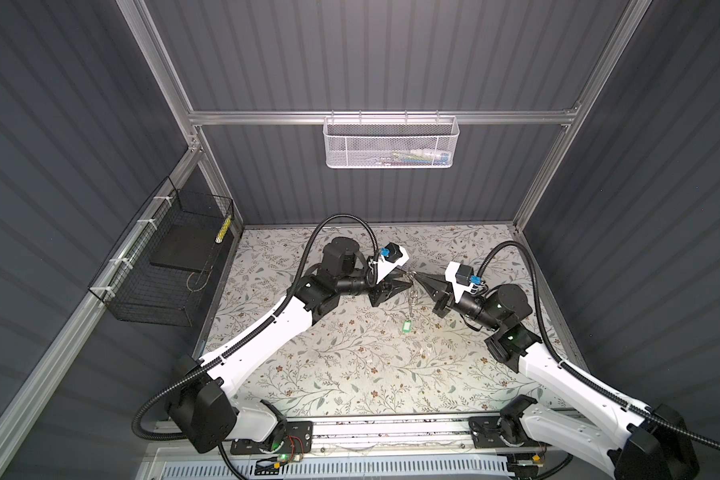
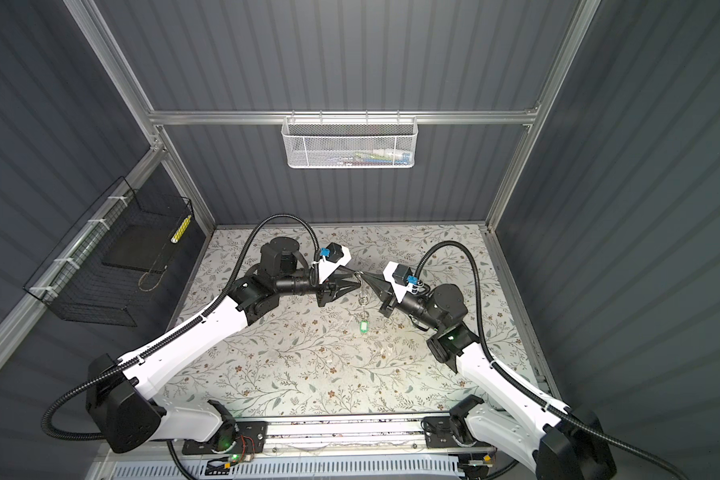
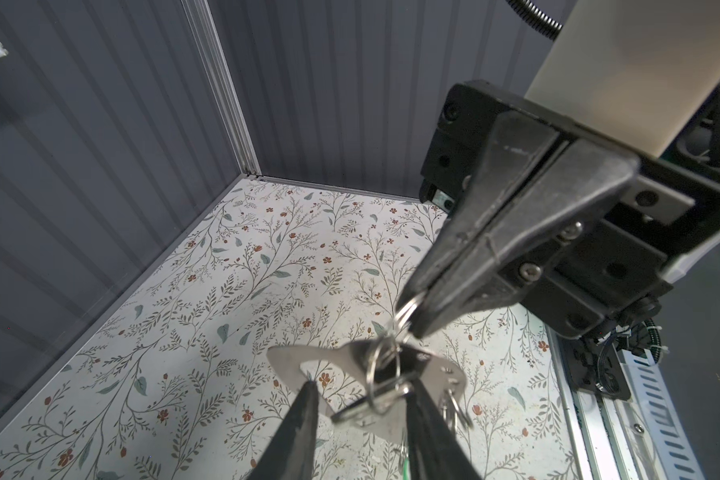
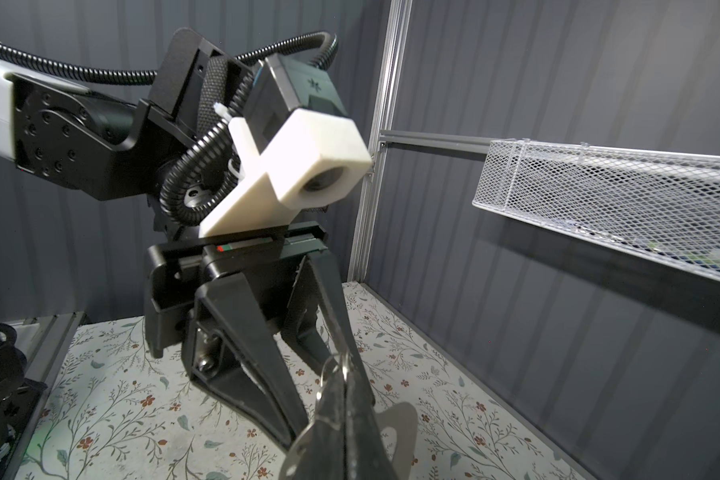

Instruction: Put the keys on the keyring

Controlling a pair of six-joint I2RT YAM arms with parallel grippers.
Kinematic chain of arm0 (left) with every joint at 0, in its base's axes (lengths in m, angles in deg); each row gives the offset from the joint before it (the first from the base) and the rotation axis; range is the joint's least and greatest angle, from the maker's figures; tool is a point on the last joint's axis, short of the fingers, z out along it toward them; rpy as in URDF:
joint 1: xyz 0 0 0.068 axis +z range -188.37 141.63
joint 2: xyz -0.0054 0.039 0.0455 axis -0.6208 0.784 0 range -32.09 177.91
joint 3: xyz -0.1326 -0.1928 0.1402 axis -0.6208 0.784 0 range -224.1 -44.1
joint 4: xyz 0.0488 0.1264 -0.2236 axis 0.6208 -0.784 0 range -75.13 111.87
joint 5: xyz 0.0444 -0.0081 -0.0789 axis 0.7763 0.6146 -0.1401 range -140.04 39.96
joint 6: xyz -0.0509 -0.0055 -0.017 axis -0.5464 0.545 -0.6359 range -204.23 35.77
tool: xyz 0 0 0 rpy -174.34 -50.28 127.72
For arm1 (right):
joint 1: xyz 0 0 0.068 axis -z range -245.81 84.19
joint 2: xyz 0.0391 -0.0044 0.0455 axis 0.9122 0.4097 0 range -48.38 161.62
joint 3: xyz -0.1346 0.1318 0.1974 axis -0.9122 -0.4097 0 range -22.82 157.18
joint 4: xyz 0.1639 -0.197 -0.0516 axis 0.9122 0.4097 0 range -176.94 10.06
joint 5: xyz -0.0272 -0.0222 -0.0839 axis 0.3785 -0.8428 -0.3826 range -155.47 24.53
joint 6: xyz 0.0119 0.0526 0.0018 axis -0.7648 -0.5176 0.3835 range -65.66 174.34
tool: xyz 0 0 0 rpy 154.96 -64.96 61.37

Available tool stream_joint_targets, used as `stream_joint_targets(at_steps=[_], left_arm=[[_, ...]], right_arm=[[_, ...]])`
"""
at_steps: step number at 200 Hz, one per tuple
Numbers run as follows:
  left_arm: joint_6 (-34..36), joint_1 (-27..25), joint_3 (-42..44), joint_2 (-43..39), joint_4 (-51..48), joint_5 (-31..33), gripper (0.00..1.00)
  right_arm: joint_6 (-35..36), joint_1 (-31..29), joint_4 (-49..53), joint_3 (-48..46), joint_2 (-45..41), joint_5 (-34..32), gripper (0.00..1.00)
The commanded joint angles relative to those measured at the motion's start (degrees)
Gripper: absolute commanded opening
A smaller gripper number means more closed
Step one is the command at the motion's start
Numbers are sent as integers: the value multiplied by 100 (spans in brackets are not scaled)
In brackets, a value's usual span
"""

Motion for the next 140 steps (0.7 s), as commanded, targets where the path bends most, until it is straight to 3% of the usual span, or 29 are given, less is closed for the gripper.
stream_joint_targets(at_steps=[1,50,70,120,140], left_arm=[[-119,-21,17,59,100,60,33],[-147,-22,80,-29,336,150,28],[-113,-29,111,-75,399,146,33],[202,-27,273,-244,487,-8,32],[308,-21,258,-265,338,95,37]], right_arm=[[-249,25,-613,-23,42,-42,0],[-422,20,-921,-33,132,-106,0],[-463,20,-997,-33,161,-60,0],[-476,20,-1020,-17,190,32,0],[-499,20,-1029,-23,170,72,0]])
